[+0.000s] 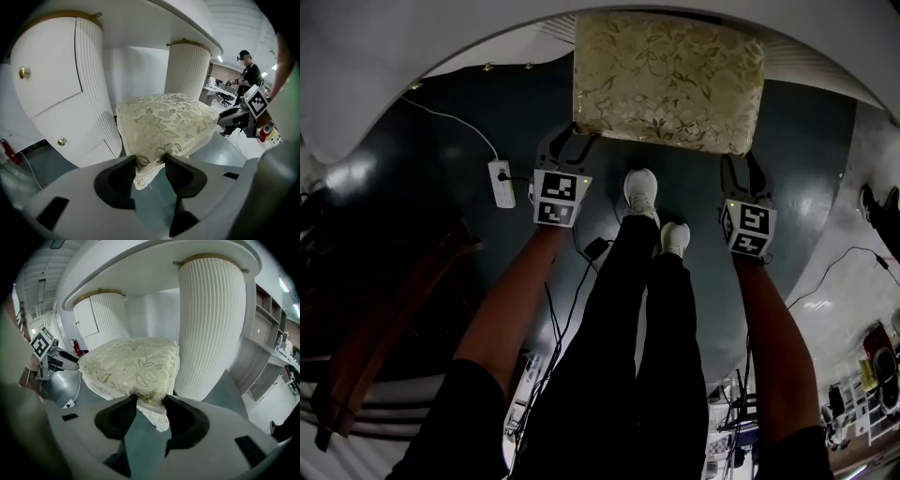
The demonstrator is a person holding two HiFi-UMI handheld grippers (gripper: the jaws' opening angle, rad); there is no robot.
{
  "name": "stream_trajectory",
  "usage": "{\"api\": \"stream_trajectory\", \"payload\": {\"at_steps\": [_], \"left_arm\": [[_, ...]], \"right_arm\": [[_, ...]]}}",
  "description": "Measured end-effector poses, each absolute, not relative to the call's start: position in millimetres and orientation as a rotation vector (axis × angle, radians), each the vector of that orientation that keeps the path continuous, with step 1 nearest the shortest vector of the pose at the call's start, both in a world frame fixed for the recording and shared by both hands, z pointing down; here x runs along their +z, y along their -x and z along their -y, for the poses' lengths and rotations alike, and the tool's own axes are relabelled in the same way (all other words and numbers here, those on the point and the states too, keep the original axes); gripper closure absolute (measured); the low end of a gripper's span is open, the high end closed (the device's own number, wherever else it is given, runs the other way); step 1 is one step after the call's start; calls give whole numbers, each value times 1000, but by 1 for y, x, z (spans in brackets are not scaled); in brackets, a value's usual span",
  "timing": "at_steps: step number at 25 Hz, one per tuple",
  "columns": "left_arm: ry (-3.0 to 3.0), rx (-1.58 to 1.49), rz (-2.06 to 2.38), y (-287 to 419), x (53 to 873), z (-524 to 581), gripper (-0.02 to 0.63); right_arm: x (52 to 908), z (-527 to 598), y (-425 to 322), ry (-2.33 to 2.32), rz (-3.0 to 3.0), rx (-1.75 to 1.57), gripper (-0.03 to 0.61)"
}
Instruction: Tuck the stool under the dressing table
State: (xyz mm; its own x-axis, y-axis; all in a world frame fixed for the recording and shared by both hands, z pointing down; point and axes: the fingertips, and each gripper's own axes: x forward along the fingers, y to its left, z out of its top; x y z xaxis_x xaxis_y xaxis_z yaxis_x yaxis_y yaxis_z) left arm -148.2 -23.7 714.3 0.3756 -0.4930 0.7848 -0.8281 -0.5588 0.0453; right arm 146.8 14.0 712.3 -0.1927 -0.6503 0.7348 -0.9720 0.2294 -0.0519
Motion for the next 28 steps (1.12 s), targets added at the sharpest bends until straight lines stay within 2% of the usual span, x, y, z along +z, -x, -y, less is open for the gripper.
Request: {"api": "stream_trajectory", "payload": {"at_steps": [28], "left_arm": [[-2130, 933, 1238, 150, 719, 25, 413]], "right_arm": [[716, -17, -146, -1462, 1944, 696, 360]]}}
